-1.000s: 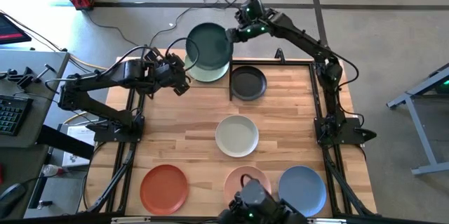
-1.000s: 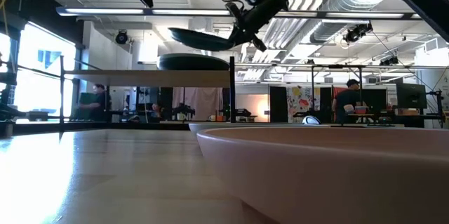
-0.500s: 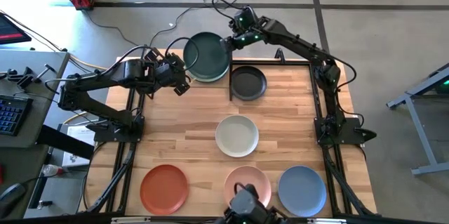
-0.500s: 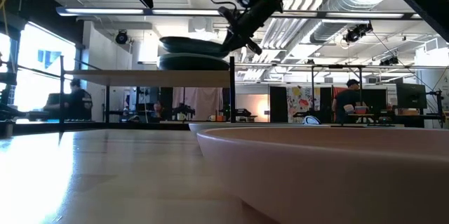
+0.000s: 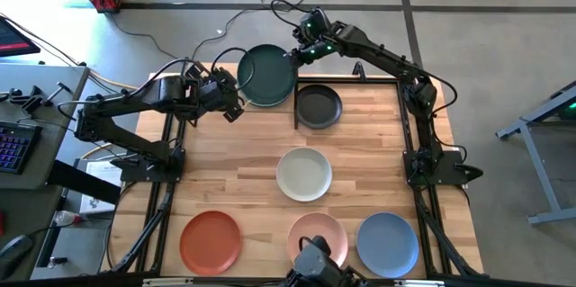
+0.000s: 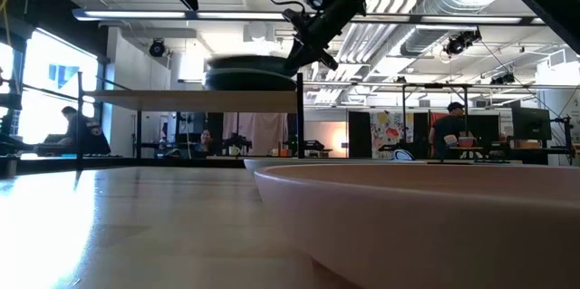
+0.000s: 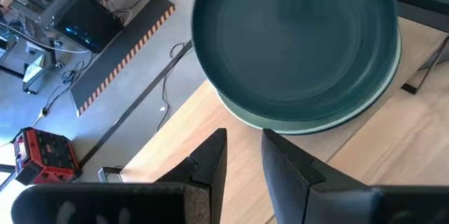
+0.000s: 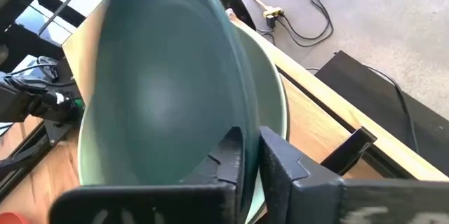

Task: Place and stack plates onto a shelf
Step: Stack the dark blue plate on top of the green plate on the shelf

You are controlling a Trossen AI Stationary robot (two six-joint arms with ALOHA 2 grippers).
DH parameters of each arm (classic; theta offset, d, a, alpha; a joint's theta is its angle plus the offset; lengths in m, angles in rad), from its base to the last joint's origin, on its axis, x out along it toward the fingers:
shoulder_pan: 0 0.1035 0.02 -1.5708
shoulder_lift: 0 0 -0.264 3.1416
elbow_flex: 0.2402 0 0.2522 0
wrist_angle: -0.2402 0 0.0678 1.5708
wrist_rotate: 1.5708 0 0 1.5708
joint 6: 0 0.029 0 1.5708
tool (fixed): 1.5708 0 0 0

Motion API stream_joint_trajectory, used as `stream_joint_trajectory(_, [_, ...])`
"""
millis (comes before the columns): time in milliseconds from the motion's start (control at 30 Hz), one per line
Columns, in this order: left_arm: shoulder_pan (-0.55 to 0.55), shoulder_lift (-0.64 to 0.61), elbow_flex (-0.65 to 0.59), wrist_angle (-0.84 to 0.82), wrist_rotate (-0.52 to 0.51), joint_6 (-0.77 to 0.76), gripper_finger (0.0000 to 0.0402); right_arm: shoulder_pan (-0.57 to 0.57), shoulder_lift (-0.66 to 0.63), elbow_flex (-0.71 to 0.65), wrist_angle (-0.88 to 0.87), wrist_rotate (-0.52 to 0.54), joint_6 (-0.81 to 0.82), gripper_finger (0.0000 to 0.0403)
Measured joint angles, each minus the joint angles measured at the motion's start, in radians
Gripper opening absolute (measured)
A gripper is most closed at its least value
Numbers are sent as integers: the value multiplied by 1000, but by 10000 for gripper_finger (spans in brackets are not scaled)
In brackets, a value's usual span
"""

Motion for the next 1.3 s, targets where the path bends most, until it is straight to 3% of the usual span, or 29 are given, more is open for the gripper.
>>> stream_joint_trajectory(233, [0, 0, 0, 0, 0, 0, 78, 0, 0, 0, 0, 39, -6, 49])
stream_joint_trajectory(533, [0, 0, 0, 0, 0, 0, 78, 0, 0, 0, -41, 40, -35, 54])
stream_joint_trajectory(833, [0, 0, 0, 0, 0, -1, 78, 19, -1, 18, -85, 122, -129, 77])
stream_joint_trajectory(1300, [0, 0, 0, 0, 0, -26, 78, 40, -8, 18, -183, 135, -111, 81])
